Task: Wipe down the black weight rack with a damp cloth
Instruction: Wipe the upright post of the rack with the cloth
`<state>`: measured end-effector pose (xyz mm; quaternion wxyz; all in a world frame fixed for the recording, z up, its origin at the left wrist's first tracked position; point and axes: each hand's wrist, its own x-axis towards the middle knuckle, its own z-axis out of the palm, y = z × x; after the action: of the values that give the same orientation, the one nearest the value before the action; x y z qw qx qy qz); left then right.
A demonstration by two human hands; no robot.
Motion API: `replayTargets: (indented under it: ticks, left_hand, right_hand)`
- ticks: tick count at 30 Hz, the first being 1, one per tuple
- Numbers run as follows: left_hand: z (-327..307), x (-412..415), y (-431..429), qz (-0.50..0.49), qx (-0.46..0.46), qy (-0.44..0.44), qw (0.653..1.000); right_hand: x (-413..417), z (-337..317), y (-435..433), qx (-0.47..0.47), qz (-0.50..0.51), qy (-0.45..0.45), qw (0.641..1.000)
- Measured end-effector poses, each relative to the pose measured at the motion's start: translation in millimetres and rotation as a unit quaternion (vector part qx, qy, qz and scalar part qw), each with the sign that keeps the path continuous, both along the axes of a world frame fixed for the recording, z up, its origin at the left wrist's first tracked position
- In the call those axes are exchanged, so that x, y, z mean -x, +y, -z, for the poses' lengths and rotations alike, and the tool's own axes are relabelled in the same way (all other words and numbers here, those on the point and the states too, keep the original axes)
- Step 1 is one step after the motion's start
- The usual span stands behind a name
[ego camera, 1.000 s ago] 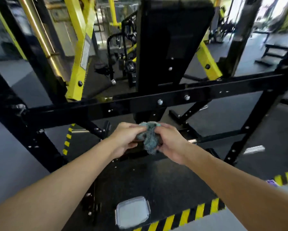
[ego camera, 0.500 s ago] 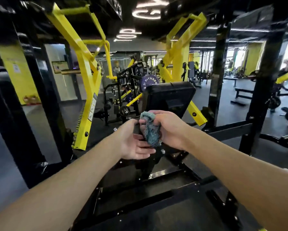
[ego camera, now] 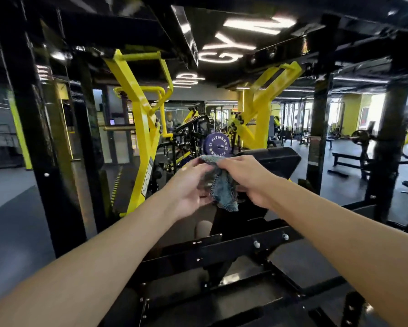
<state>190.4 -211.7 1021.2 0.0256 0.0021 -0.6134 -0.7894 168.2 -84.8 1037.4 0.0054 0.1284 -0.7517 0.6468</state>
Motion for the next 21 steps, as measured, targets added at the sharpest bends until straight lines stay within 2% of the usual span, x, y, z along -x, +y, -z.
replayTargets:
  ticks: [7, 13, 18, 21]
  left_hand:
    - [-16, 19, -13, -0.137, -0.052, 0.029, 0.989]
    - [-30, 24, -9, -0.103, 0.018, 0.035, 0.994]
    - [-39, 37, -13, -0.193, -0.002, 0.091, 0.977]
    - [-46, 41, -12, -0.229, 0.057, 0.099, 0.967]
  right_hand:
    - [16, -14, -11, 0.093, -0.066, -0.068, 0.991]
    - [31, -28, -20, 0.116, -0.108, -0.066, 0.985]
    - [44, -36, -15, 0.080, -0.136, -0.043, 0.986]
    - [57, -39, -9, 0.012, -0.141, -0.011, 0.990]
